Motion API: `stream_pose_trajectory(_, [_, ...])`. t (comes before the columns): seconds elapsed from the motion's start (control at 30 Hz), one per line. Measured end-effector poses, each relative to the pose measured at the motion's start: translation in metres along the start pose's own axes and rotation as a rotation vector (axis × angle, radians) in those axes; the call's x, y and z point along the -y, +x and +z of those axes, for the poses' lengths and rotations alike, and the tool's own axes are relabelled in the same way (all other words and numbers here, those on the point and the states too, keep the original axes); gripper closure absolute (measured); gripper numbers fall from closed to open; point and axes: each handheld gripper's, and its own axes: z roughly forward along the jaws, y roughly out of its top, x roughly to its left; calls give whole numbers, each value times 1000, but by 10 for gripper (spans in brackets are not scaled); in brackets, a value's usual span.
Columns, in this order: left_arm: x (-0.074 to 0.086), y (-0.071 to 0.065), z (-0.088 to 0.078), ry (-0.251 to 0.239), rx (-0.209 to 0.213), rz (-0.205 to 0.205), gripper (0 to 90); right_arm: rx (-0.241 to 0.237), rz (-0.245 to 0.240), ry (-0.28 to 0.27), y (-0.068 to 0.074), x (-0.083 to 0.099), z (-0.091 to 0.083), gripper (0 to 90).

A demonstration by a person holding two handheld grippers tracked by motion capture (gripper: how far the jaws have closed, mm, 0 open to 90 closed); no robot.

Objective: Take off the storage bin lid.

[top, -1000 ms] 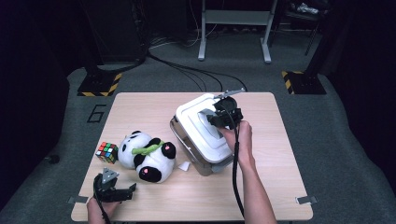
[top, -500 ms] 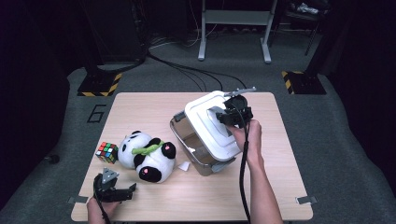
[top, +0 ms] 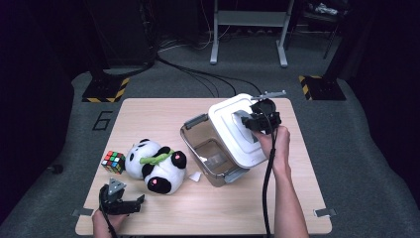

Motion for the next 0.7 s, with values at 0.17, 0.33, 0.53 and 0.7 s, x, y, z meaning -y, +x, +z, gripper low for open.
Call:
stream_pose_trajectory(0.17, [0, 0, 0, 0, 0, 0, 1, 22, 21, 4, -11, 1, -4, 668])
stream_pose_trajectory(0.33, [0, 0, 0, 0, 0, 1, 2, 47, 31, 4, -23, 2, -7, 667])
stream_pose_trajectory(0.53, [0, 0, 0, 0, 0, 0, 2, 76, 52, 8, -40, 5, -7, 667])
stream_pose_trajectory(0.7, [0, 0, 0, -4, -2, 2, 2, 93, 77, 20, -54, 8, -2, 668])
